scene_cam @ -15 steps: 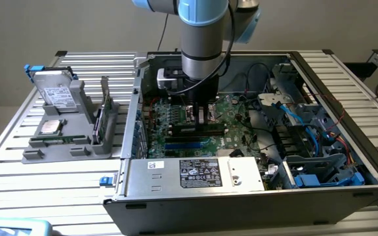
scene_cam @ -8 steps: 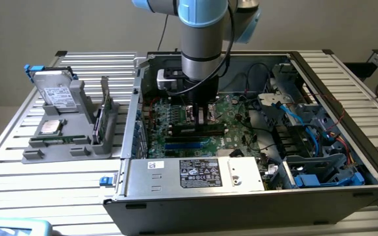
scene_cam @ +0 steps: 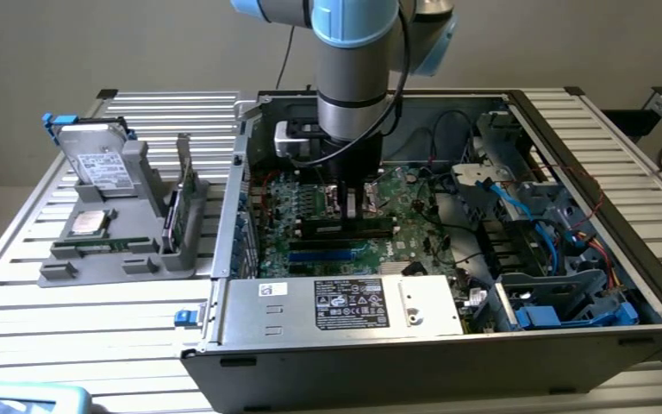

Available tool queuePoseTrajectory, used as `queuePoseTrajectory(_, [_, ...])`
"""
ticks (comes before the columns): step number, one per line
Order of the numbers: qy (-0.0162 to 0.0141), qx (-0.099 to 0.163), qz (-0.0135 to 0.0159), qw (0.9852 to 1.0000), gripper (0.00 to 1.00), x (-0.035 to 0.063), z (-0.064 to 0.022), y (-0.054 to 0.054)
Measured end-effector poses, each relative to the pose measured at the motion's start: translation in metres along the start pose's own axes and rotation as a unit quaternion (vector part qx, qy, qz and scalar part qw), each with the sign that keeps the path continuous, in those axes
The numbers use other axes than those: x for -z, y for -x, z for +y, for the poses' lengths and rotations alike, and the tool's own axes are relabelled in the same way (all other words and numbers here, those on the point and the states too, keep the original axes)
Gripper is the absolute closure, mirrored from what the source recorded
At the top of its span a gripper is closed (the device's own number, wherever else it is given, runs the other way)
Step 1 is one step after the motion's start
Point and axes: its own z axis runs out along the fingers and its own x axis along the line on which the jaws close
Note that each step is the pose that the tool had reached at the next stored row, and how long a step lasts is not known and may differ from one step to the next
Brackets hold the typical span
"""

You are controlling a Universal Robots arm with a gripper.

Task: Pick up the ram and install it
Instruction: 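Insert the ram into the slot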

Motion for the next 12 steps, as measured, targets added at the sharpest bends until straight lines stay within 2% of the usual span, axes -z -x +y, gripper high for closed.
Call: queuePoseTrajectory(12, [0.0004, -0.002, 0.0006, 1.0, 0.84, -0.0027, 0.0002, 0.0])
